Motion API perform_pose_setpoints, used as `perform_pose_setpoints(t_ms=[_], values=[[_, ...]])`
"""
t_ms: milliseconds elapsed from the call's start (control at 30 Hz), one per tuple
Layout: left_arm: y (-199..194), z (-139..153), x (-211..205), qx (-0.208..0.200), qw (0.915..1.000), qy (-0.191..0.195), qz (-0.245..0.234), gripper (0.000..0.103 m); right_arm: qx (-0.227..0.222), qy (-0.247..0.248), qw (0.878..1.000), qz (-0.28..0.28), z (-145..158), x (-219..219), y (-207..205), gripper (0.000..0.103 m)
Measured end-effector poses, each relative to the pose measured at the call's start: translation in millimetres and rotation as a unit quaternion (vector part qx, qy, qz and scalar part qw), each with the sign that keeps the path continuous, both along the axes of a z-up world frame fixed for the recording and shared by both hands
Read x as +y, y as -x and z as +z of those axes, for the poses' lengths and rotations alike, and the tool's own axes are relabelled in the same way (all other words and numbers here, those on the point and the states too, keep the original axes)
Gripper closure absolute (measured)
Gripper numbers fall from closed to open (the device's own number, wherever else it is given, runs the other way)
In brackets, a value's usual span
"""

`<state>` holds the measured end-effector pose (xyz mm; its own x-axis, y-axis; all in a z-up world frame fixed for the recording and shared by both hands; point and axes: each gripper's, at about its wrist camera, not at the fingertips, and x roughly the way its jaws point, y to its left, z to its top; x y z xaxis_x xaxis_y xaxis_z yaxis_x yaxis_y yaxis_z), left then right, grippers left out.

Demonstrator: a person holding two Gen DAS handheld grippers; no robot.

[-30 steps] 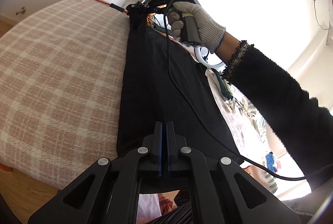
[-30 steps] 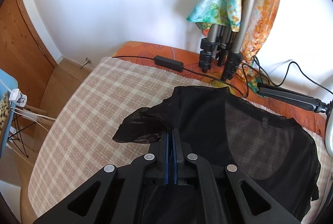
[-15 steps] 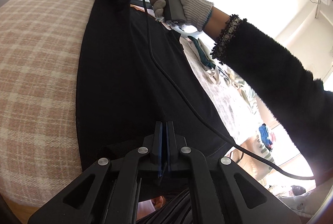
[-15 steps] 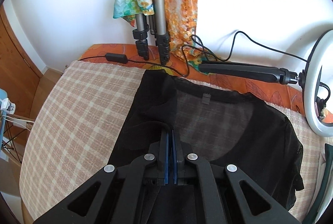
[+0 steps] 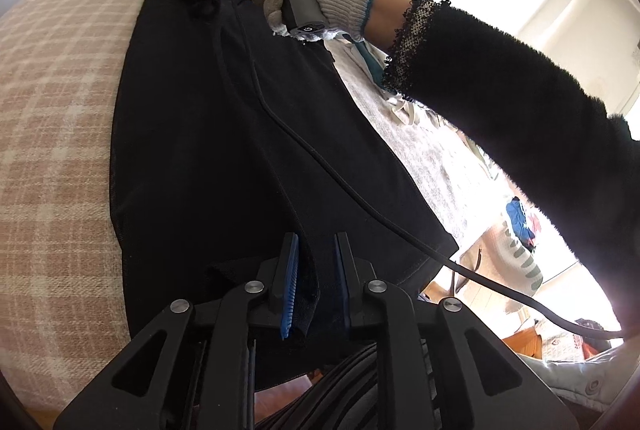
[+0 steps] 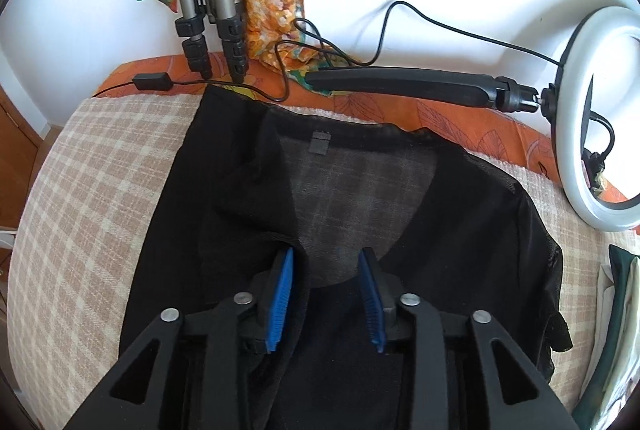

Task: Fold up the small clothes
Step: 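Lift the gripped side edge and fold it lengthwise over the shirt with both tools, then open both tools and release the folded edge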

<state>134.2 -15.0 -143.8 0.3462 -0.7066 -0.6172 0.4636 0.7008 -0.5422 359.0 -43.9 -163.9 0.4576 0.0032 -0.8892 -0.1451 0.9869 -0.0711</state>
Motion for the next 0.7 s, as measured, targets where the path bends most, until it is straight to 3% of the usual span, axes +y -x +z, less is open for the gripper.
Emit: perform_pose_setpoints(t_ms=[200,300,533,700], values=[[10.8,17.6,29.7,-0.022,0.9995,-0.013,0.019,0.080,-0.017,-0.029,0.999,-0.016,26.8,-32.0,18.0,0.066],[17.0,30.9,55.1,-0.038,0.9981,-0.014,0.046,0.080,-0.036,-0.055,0.997,-0.026,50.1,-51.8,37.7,0.055],[34.6,63.8,99.8,-0.069,0.9913,-0.005,0.112,0.080,-0.079,-0.088,0.992,-0.035,92.3,-102.0,103.3,0.053],[50.0,86.0,101.6,-0.100,0.9879,-0.010,0.118,0.080,-0.098,-0.107,0.989,-0.037,114.7,-129.5,152.0,0.053]])
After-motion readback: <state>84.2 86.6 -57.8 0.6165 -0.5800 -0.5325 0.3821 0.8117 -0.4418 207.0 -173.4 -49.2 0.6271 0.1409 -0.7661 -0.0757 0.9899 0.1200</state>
